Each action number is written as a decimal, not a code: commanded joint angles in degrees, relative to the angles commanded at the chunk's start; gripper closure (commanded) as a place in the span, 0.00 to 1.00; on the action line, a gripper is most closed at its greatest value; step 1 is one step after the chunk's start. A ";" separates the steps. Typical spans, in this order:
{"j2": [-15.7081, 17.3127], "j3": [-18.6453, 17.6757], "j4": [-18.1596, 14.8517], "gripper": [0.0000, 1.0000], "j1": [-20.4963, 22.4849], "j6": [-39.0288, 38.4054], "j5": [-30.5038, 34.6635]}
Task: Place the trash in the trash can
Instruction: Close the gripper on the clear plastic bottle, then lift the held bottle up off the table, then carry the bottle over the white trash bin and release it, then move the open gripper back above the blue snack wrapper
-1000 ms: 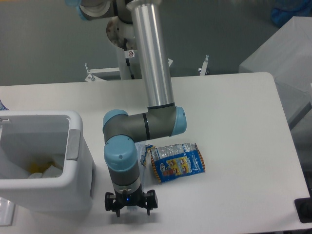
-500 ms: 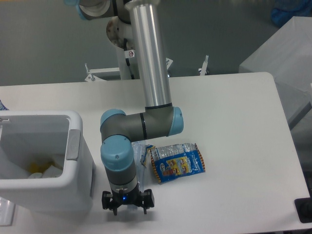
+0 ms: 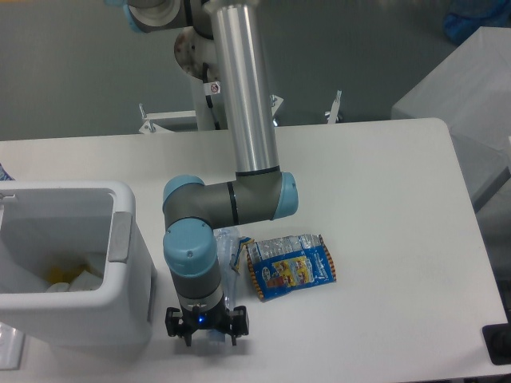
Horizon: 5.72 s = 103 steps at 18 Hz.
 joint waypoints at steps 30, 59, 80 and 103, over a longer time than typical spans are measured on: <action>5.00 4.91 0.53 0.63 4.13 2.28 -1.14; 22.15 16.52 0.88 0.63 7.22 -8.17 -20.21; 20.83 14.50 0.79 0.59 -8.70 -12.57 -19.86; 27.86 -4.55 0.35 0.00 12.73 -11.61 -18.55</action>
